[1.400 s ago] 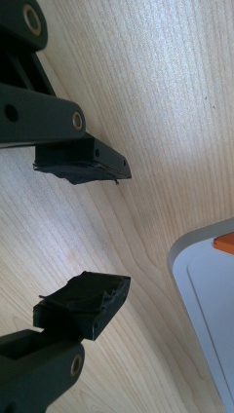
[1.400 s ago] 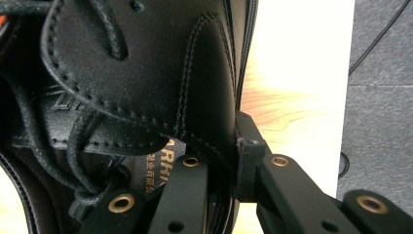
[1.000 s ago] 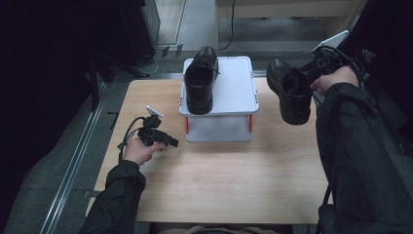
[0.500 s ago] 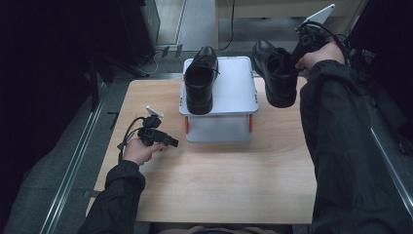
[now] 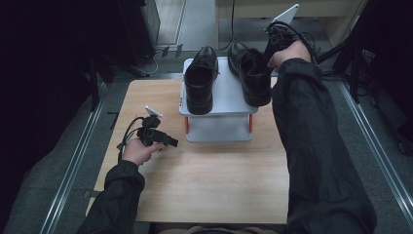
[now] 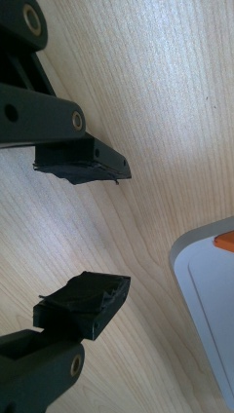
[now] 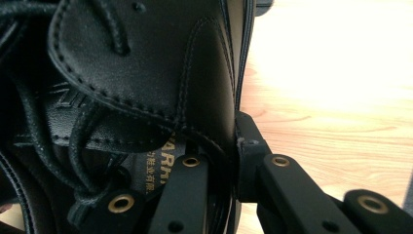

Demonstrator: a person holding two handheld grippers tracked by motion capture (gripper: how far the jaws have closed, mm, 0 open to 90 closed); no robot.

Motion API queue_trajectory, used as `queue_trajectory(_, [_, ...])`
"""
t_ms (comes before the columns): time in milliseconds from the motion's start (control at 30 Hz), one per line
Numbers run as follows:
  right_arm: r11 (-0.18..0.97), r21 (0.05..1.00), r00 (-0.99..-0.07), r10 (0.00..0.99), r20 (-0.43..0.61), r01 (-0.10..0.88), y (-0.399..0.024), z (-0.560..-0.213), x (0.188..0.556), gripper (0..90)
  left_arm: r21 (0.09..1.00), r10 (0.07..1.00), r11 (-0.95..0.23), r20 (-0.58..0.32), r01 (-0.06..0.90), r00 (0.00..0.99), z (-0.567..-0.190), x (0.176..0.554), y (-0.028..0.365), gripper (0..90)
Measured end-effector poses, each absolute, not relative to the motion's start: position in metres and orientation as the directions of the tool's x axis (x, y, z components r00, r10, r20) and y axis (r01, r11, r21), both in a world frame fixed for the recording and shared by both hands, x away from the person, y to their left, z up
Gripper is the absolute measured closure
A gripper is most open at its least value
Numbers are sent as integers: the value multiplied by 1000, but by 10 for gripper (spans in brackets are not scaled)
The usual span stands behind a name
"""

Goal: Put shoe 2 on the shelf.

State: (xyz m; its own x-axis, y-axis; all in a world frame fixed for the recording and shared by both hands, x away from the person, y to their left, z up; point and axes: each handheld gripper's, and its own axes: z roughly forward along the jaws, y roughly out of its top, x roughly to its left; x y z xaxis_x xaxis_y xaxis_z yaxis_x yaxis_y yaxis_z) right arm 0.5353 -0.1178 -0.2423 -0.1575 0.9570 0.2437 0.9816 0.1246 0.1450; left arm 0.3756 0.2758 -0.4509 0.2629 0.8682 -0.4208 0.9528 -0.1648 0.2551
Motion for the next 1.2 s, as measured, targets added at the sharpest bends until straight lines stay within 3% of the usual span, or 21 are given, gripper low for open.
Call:
queue_trajectory(433, [170, 148, -200, 953, 226, 974, -83, -252, 537, 847, 259, 869, -158, -421, 953, 258, -451, 376, 279, 440])
queue_trajectory(1200, [258, 164, -296, 913, 282, 952, -62, -261, 510, 727, 251, 872, -158, -419, 955, 254, -452, 377, 277, 440])
